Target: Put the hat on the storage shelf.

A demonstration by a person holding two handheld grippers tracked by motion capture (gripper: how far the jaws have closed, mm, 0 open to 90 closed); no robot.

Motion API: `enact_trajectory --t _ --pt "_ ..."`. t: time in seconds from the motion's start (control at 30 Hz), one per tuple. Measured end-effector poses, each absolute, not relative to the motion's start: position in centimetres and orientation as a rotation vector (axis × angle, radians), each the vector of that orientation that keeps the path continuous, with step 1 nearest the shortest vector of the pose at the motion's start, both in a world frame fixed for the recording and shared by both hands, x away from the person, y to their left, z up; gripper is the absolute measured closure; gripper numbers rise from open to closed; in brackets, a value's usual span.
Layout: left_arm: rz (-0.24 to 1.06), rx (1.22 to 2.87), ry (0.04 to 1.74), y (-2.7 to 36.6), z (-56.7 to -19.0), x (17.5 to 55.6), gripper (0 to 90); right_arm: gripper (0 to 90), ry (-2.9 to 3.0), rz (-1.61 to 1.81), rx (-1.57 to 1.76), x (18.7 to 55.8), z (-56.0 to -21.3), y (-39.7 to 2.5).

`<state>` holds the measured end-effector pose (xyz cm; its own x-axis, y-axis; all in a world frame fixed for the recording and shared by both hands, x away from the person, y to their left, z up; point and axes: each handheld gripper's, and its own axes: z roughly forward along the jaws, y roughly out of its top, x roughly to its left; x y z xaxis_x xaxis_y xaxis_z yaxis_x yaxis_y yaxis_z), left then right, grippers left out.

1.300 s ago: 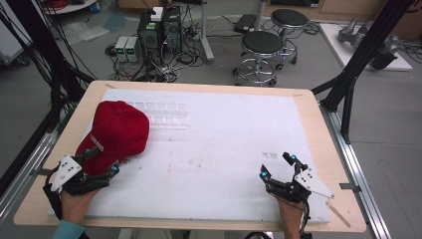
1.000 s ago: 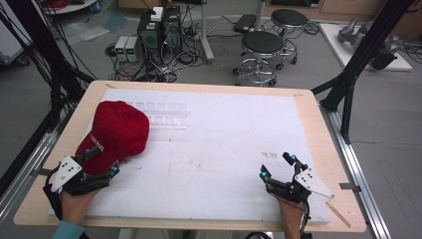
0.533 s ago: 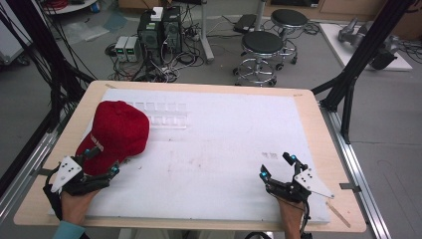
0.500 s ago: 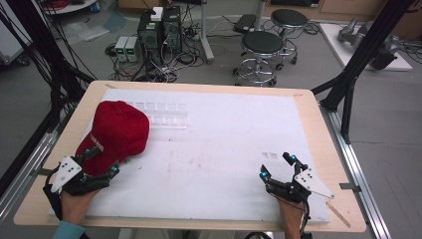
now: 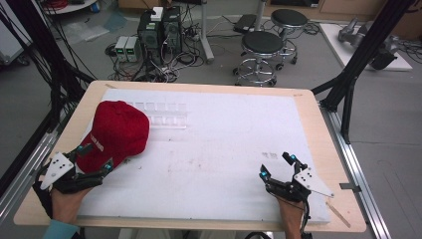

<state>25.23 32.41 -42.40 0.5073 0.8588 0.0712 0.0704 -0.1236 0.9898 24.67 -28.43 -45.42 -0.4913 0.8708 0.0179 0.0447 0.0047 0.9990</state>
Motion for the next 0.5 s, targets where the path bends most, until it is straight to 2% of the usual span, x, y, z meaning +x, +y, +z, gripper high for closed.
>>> enact_trajectory --t 0.5 --pt "0.796 1.633 0.765 33.5 -36.9 27.6 13.7 10.0 1.61 1.562 0.959 24.7 -45.4 -28.4"
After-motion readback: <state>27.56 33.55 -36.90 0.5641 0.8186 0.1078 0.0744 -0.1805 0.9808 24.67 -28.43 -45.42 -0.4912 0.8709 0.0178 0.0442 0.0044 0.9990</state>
